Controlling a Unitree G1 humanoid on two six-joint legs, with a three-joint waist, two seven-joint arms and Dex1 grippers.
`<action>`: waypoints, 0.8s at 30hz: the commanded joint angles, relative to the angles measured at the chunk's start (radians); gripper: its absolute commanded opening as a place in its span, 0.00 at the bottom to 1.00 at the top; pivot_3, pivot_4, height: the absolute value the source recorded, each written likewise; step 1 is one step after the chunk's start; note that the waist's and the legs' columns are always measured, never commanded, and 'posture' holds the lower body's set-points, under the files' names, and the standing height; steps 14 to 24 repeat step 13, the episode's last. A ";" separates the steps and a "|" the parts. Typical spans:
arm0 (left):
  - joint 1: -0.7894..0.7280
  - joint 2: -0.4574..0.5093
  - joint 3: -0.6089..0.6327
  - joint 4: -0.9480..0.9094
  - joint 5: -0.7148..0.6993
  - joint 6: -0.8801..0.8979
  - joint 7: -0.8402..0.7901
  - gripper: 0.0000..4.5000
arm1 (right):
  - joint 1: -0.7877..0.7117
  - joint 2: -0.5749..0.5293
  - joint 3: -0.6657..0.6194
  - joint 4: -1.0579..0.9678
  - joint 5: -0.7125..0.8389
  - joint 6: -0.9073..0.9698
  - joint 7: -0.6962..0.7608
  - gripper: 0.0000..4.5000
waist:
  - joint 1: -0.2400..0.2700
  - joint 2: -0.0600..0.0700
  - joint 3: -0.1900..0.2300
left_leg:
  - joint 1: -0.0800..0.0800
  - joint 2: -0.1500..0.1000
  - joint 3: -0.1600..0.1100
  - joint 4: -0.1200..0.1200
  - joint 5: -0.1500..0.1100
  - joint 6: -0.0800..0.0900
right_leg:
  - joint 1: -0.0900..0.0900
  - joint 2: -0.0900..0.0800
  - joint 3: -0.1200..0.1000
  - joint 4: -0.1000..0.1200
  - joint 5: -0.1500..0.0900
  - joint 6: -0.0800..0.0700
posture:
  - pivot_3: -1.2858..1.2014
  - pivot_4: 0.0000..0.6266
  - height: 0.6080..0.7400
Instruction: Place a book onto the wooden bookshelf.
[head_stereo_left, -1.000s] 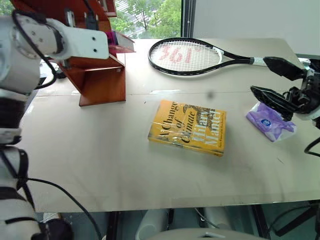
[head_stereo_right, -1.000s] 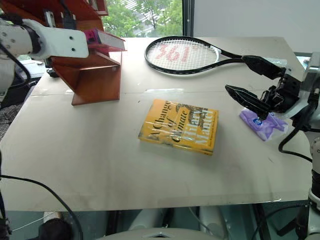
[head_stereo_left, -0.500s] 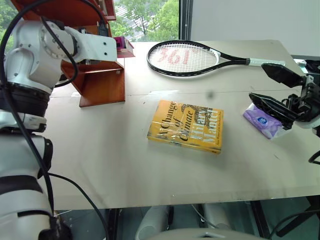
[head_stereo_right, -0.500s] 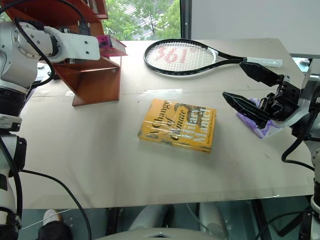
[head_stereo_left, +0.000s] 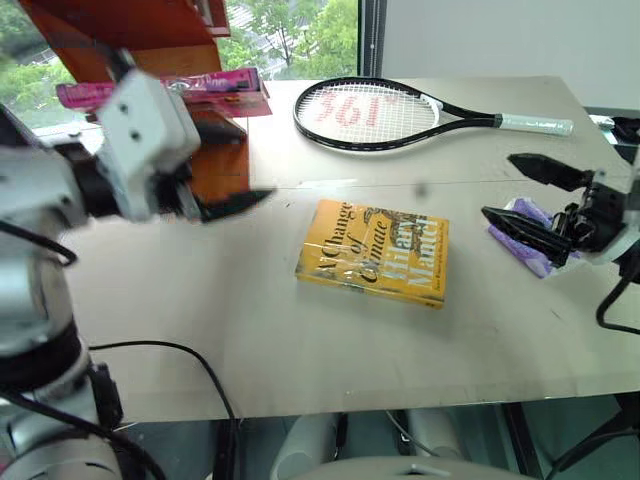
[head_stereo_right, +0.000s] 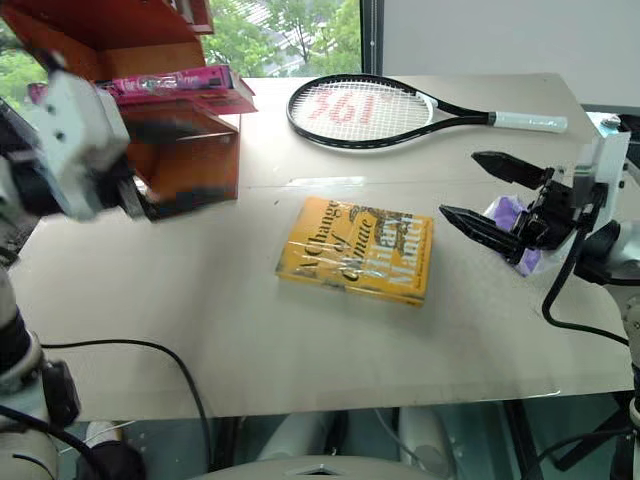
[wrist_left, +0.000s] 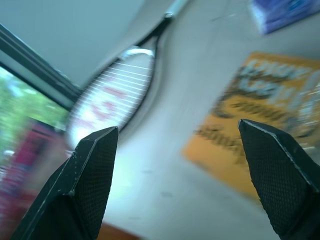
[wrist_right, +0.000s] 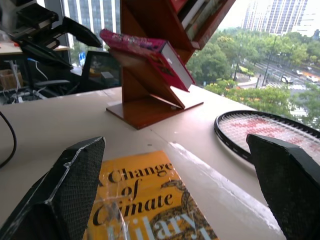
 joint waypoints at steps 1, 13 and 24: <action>0.195 -0.141 0.089 -0.123 -0.087 0.017 0.115 0.88 | 0.107 -0.031 -0.026 0.009 -0.113 -0.070 0.035 1.00 | 0.014 0.004 -0.003 | 0.004 0.000 0.001 -0.002 0.000 0.000 | 0.004 0.000 0.001 -0.002 0.000 0.000 | 0.52 0.24 1.00; 0.834 -0.301 0.255 0.033 -0.136 -0.356 0.151 0.88 | 0.485 -0.051 -0.190 0.080 -0.245 -0.187 0.161 1.00 | 0.042 0.004 -0.003 | 0.019 0.002 0.003 -0.006 -0.001 0.001 | 0.019 0.001 0.006 -0.009 0.000 0.000 | 0.52 0.24 1.00; 0.834 -0.301 0.255 0.033 -0.136 -0.356 0.151 0.88 | 0.485 -0.051 -0.190 0.080 -0.245 -0.187 0.161 1.00 | 0.042 0.004 -0.003 | 0.019 0.002 0.003 -0.006 -0.001 0.001 | 0.019 0.001 0.006 -0.009 0.000 0.000 | 0.52 0.24 1.00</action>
